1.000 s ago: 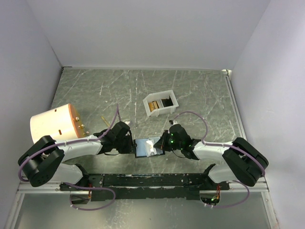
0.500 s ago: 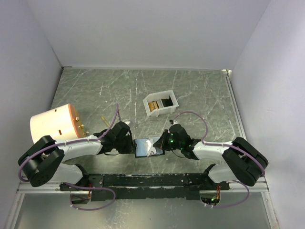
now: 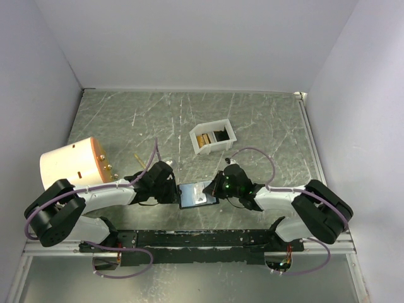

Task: Put the credit cards into the card holder
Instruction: Insert the credit card into the card holder.

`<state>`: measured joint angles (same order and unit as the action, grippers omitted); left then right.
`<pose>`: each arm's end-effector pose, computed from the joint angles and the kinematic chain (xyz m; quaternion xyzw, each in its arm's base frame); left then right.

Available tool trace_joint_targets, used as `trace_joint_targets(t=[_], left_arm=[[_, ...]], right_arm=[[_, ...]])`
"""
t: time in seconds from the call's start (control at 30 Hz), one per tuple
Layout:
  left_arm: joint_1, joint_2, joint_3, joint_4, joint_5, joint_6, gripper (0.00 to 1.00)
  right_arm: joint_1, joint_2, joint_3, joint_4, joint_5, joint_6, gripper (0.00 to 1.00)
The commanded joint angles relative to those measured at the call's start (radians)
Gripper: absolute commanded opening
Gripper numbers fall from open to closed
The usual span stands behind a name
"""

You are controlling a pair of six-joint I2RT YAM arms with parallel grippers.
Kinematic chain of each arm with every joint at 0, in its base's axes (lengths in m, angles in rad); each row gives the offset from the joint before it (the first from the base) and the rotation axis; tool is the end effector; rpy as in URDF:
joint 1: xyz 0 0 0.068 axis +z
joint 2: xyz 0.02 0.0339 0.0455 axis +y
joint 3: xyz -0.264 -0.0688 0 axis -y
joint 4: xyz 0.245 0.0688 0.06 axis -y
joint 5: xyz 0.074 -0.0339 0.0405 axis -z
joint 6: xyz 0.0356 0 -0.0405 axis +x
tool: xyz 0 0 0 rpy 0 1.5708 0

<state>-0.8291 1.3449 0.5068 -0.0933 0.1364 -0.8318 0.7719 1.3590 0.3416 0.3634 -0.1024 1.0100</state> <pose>0.1549 -0.1762 0.1411 0.0201 0.9472 -0.2751 0.1637 0.1631 0.1638 0.1281 0.0839 0.8919 0.3725 0.2421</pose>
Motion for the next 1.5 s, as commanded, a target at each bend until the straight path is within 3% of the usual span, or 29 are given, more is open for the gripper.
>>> trace_joint_targets(t=[0.0,0.2,0.5,0.63,0.93,1.3,1.47], left_arm=[[-0.014,0.008,-0.015,0.025,0.020,-0.012,0.17],[-0.015,0.012,-0.012,0.024,0.015,-0.010,0.17],[-0.017,0.008,-0.003,0.009,0.008,-0.009,0.17],[-0.019,0.002,-0.001,0.006,0.003,-0.009,0.17],[-0.018,0.017,0.007,0.006,0.004,-0.005,0.18],[-0.018,0.020,0.012,0.004,-0.004,-0.002,0.17],[-0.018,0.023,0.011,0.008,-0.003,-0.003,0.18]], right_arm=[[0.002,0.043,0.012,0.017,-0.030,-0.009,0.00],[0.007,0.086,0.044,-0.010,-0.082,-0.054,0.03],[0.017,0.077,0.128,-0.166,-0.024,-0.131,0.32],[0.018,0.038,0.155,-0.234,0.015,-0.156,0.37],[0.051,0.117,0.194,-0.192,-0.038,-0.166,0.36],[0.108,0.169,0.267,-0.233,-0.017,-0.211,0.20],[0.117,0.179,0.301,-0.279,-0.003,-0.237,0.21]])
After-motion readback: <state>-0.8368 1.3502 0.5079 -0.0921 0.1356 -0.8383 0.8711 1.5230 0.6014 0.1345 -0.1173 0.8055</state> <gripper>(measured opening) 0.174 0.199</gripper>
